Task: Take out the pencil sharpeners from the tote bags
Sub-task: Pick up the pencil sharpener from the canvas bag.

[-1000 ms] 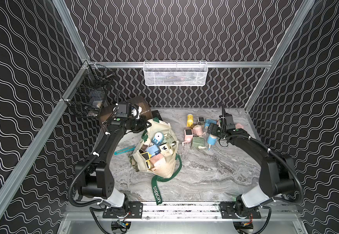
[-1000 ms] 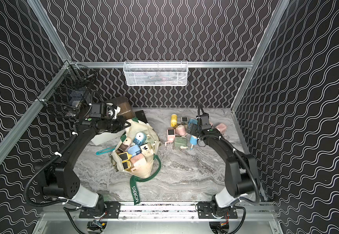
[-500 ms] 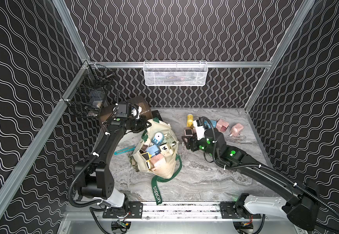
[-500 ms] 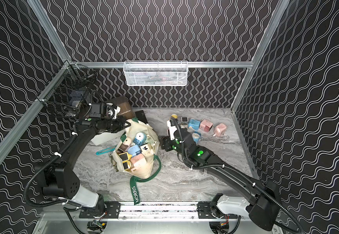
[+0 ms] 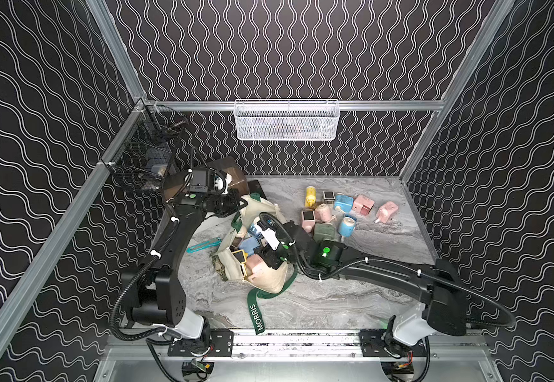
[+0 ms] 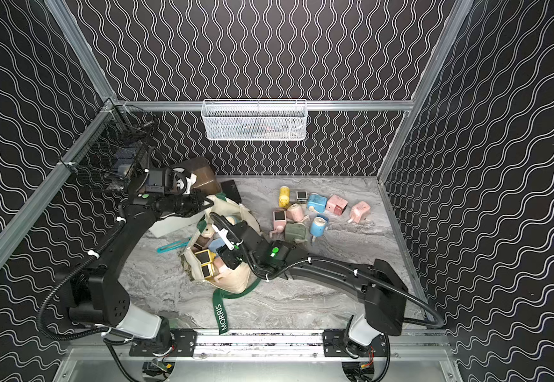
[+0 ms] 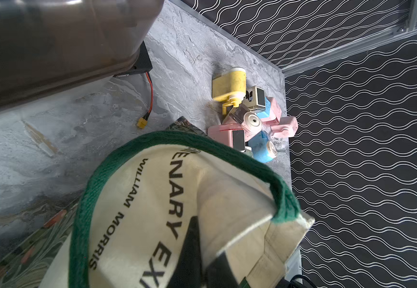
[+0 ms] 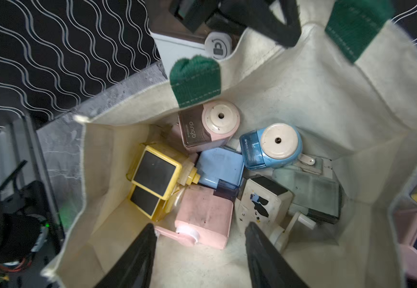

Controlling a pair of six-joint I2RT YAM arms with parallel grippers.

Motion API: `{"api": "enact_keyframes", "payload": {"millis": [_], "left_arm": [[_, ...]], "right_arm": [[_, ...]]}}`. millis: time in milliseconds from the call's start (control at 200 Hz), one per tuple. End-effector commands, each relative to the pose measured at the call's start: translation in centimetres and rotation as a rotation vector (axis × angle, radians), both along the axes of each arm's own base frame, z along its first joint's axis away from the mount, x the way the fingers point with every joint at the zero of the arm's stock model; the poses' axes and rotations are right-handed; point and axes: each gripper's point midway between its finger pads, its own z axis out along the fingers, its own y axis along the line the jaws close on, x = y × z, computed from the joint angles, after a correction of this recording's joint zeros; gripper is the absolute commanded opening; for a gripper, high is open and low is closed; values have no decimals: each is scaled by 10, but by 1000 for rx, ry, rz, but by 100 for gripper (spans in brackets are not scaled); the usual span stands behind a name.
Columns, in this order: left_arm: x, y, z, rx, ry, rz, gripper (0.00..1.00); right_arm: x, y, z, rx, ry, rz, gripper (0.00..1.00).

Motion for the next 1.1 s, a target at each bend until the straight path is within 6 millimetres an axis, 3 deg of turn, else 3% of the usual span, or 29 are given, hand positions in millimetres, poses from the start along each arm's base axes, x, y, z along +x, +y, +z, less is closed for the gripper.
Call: {"api": "enact_keyframes", "payload": {"millis": [0, 220, 400, 681, 806, 986, 1091], "left_arm": [[5, -3, 19, -18, -85, -14, 0], [5, -4, 20, -21, -86, -18, 0], [5, -8, 27, -38, -117, -37, 0], [3, -22, 46, -104, -204, -101, 0], [1, -27, 52, -116, -233, -130, 0], [-3, -35, 55, -110, -254, -161, 0], [-3, -34, 54, -92, -250, -157, 0]], "right_arm": [[9, 2, -18, -71, -25, -13, 58], [15, 9, -56, -112, 33, -13, 57], [25, 3, -78, -122, 88, -33, 57], [33, -7, -67, -62, 105, -68, 58], [40, -15, -65, -62, 91, -116, 64], [51, -23, -60, -58, 80, -201, 82], [64, -36, -69, -115, 51, -305, 87]]}}
